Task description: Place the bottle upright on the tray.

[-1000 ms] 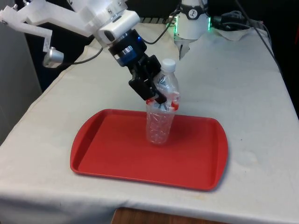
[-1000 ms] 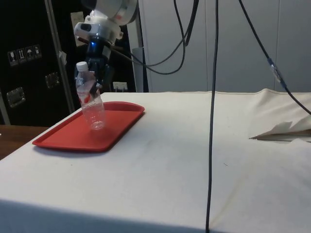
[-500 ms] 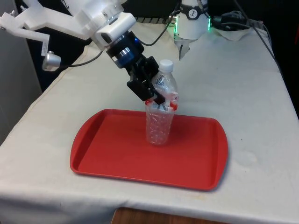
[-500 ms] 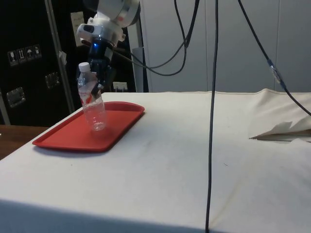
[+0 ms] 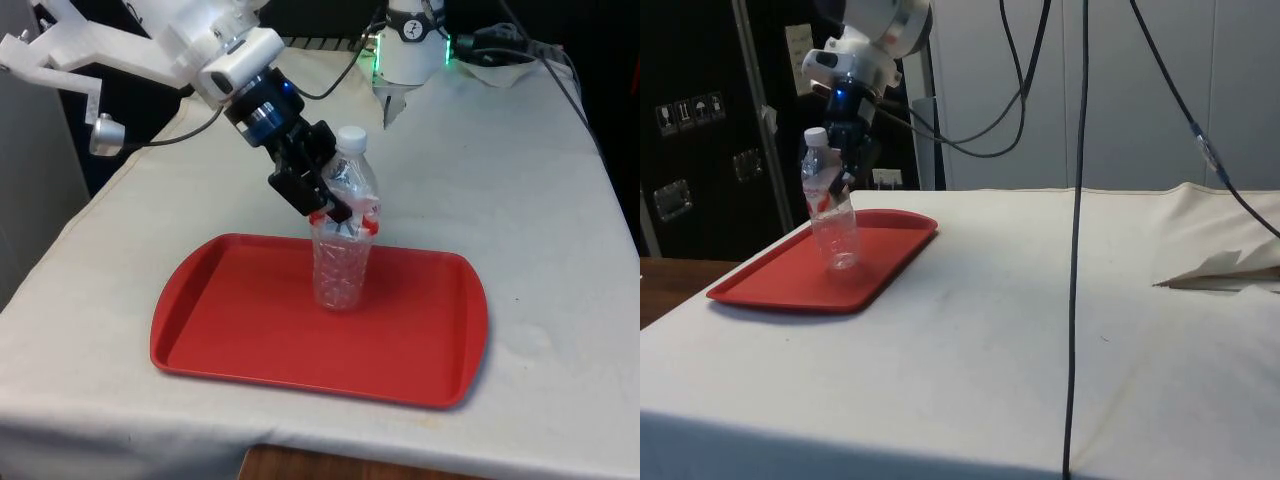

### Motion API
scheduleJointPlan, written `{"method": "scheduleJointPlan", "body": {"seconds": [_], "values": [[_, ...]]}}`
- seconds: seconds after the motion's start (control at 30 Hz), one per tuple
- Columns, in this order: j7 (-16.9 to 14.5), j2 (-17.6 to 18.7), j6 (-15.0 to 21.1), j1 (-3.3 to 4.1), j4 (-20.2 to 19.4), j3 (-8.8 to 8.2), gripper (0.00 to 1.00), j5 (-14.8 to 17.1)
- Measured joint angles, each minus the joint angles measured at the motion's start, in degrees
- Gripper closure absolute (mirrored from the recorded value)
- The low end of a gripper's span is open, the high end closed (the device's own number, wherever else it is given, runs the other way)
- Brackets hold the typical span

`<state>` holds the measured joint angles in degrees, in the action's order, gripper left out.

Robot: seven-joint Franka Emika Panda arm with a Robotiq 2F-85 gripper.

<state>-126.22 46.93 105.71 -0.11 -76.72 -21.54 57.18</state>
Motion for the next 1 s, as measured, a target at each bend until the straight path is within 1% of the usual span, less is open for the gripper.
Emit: {"method": "scheduleJointPlan", "body": {"seconds": [0.23,0.83,1.0], "values": [[-0.63,0.29,-1.09,-0.17,0.00,-0.46,0.66,1.55],[-0.69,1.20,-1.09,-0.17,0.46,-0.92,0.66,1.95],[-0.69,1.26,-1.15,-0.29,0.46,-0.97,0.66,2.18]]}}
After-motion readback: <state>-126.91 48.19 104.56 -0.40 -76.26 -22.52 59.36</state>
